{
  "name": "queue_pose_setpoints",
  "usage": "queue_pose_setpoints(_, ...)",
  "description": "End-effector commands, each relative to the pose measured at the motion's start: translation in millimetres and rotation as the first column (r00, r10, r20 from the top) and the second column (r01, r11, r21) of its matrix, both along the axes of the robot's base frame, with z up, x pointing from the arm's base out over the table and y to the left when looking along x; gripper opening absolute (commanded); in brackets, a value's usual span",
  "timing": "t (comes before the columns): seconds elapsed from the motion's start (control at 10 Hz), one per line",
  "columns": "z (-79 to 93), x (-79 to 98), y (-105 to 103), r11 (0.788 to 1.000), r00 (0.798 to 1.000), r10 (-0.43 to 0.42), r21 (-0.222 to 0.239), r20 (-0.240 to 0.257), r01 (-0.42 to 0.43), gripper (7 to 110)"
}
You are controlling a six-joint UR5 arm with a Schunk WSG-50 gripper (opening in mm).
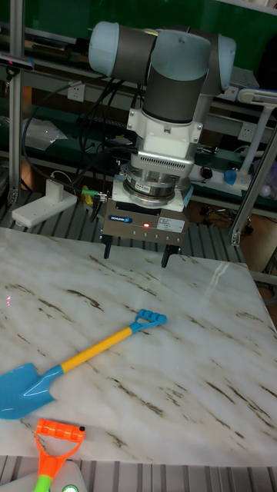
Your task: Use a shovel to scoop up an object
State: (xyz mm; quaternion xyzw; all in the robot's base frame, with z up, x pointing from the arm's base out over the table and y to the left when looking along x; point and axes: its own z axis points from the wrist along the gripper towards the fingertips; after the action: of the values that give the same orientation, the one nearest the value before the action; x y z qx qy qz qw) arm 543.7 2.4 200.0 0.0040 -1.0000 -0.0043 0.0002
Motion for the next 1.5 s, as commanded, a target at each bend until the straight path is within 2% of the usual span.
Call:
queue_pose_setpoints(0.0,2.3,-11.0,-32,0.91,0.915,0.393,-0.108,-0.092,-0.401,107)
queue_pose_setpoints(0.1,2.8,-10.6,-31,0.911,0.916,0.389,-0.111,-0.094,-0.398,107)
queue_pose_setpoints(0.2,3.4,-10.3,-31,0.912,0.919,0.383,-0.118,-0.098,-0.393,7)
queue_pose_setpoints(0.7,5.7,-12.8,-28,0.925,0.932,0.346,-0.124,-0.112,-0.358,7)
queue_pose_setpoints(0.9,4.9,-5.9,-21,0.921,0.926,0.369,-0.105,-0.079,-0.376,7)
queue_pose_setpoints(1.2,4.1,-4.6,-21,0.919,0.924,0.375,-0.104,-0.074,-0.382,7)
queue_pose_setpoints(1.4,5.7,2.2,-31,0.907,0.919,0.389,-0.148,-0.067,-0.394,7)
